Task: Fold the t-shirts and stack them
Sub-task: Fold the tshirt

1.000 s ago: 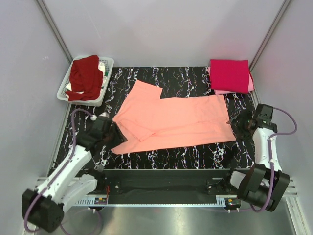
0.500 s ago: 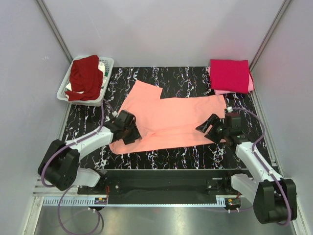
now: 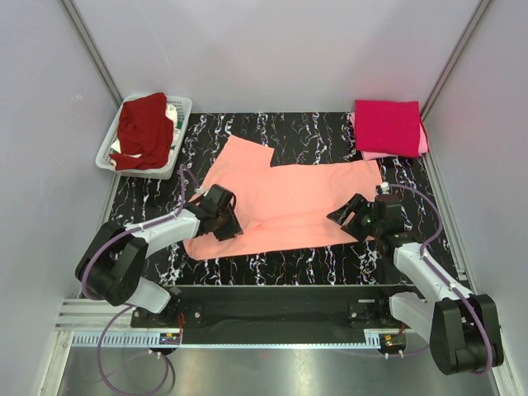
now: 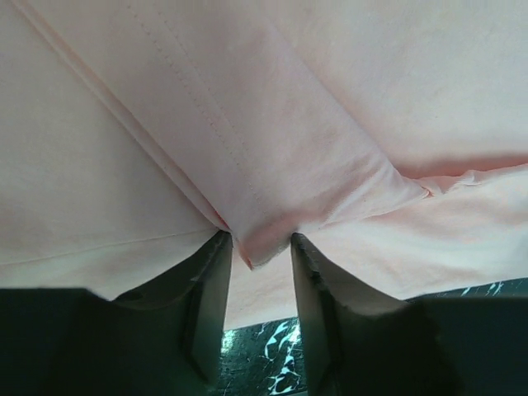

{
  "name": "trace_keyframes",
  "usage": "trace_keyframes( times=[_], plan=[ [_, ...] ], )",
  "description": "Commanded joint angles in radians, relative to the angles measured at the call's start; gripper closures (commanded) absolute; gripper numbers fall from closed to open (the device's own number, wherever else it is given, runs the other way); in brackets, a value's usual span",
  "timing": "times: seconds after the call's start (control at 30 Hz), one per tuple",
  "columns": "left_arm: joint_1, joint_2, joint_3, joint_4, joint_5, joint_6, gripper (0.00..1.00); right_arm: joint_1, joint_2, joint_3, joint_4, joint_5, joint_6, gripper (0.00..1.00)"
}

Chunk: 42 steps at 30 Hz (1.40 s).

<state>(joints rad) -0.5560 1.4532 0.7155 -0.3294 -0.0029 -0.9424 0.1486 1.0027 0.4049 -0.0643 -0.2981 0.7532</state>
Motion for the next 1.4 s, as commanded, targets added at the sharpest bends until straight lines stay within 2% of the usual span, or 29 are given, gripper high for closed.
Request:
trace_keyframes(
  times=[0.0,0.03,0.1,0.13,0.27,0.47,0.57,0.67,0.7,0.73,0.77,0.83,0.9,0.93,1.07,1.17,1.23,1.33,1.37],
  plan=[
    [-0.005,0.016,0.055,0.052,-0.012,0.001,0.64,0.008,0.011,0.005,0.055,0.014,0.006,0.24],
    [-0.007,0.027,0.058,0.05,-0.012,0.002,0.72,0.008,0.016,0.006,0.054,0.014,0.005,0.24],
    [-0.008,0.038,0.07,0.05,-0.011,0.007,0.79,0.008,0.022,0.006,0.055,0.013,0.005,0.24],
    [-0.01,0.047,0.074,0.052,-0.009,0.01,0.86,0.008,0.024,0.006,0.054,0.013,0.005,0.24],
    [-0.013,0.05,0.108,0.005,-0.019,0.022,1.0,0.008,0.034,0.008,0.055,0.007,0.003,0.24],
    [0.002,0.076,0.284,-0.173,-0.117,0.122,0.99,0.009,0.053,0.011,0.085,-0.004,0.0,0.24],
    [0.028,0.145,0.407,-0.233,-0.123,0.18,0.97,0.008,0.065,0.015,0.086,-0.007,-0.002,0.24],
    [0.06,0.24,0.522,-0.253,-0.114,0.232,0.91,0.008,0.068,0.015,0.089,-0.012,-0.002,0.24],
    [0.07,0.274,0.554,-0.255,-0.102,0.249,0.89,0.008,0.068,0.015,0.089,-0.01,-0.002,0.24],
    [0.086,0.344,0.625,-0.258,-0.07,0.286,0.8,0.009,0.068,0.014,0.089,-0.012,-0.003,0.24],
    [0.094,0.381,0.665,-0.293,-0.056,0.304,0.77,0.008,0.068,0.014,0.089,-0.01,-0.003,0.24],
    [0.108,0.461,0.77,-0.339,-0.051,0.335,0.75,0.008,0.068,0.014,0.087,-0.012,-0.003,0.24],
    [0.108,0.472,0.806,-0.373,-0.065,0.355,0.7,0.008,0.065,0.014,0.089,-0.015,-0.003,0.24],
    [0.108,0.449,0.806,-0.373,-0.065,0.358,0.59,0.008,0.066,0.012,0.089,-0.016,-0.005,0.24],
    [0.11,0.343,0.754,-0.387,-0.104,0.372,0.45,0.008,0.068,0.012,0.092,-0.015,-0.002,0.24],
    [0.111,0.224,0.664,-0.396,-0.146,0.363,0.42,0.006,0.045,0.023,0.071,0.005,0.003,0.23],
    [0.111,0.111,0.565,-0.385,-0.152,0.357,0.42,0.006,0.016,0.07,-0.075,0.065,-0.006,0.23],
    [0.12,-0.041,0.416,-0.347,-0.146,0.334,0.42,-0.004,-0.039,0.169,-0.326,0.358,-0.002,0.23],
    [0.123,-0.077,0.377,-0.335,-0.14,0.327,0.42,-0.017,-0.038,0.192,-0.372,0.379,-0.011,0.24]
  ],
)
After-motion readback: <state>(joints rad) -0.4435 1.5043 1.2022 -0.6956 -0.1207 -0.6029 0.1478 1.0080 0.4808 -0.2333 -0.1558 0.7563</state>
